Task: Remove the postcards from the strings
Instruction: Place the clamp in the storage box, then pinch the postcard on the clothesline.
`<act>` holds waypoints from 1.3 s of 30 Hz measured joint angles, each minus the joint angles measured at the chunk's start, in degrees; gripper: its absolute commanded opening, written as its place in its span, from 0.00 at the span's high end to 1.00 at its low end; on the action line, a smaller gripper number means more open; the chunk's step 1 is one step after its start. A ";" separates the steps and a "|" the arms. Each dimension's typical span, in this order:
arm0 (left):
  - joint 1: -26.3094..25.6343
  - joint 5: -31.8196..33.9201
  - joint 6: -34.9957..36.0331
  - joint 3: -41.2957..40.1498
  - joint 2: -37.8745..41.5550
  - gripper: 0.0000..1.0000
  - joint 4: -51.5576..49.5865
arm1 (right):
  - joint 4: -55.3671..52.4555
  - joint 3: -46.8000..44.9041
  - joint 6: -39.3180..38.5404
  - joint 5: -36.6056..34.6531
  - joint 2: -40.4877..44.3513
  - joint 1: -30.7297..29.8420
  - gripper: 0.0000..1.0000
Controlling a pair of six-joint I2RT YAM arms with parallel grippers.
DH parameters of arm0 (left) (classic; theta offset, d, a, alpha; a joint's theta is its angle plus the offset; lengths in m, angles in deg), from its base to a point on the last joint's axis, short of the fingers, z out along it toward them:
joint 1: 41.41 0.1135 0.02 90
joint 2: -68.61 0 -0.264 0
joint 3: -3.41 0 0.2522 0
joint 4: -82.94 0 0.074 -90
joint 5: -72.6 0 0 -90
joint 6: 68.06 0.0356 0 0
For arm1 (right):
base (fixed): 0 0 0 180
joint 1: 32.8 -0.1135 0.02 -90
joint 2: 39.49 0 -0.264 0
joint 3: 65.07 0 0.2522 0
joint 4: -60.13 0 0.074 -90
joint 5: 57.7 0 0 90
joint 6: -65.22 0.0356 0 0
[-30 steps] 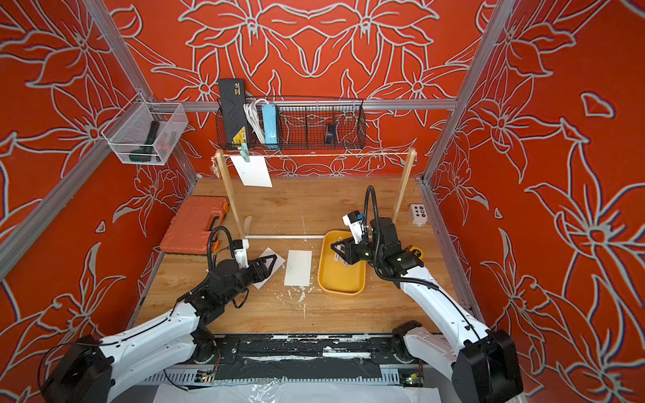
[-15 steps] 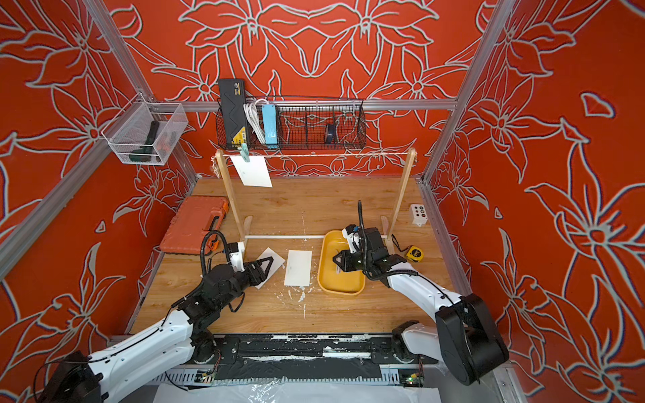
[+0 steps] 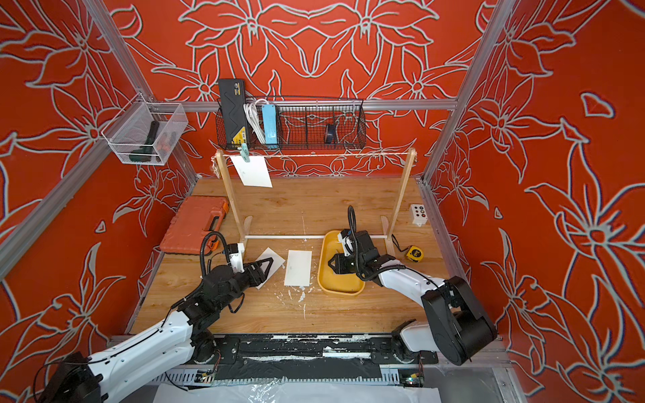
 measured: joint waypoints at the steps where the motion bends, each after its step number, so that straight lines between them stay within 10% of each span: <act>1: 0.00 0.00 0.00 0.00 0.04 0.35 0.11 | -0.26 0.13 0.00 -0.31 0.11 0.00 0.42; 26: 0.00 -0.79 -0.35 2.91 -1.90 0.17 9.44 | -14.12 8.11 -6.23 0.09 21.90 -0.02 0.12; 39: 0.00 1.81 1.49 5.99 -15.08 0.05 36.57 | -14.36 9.90 -7.98 7.08 27.65 -0.02 0.02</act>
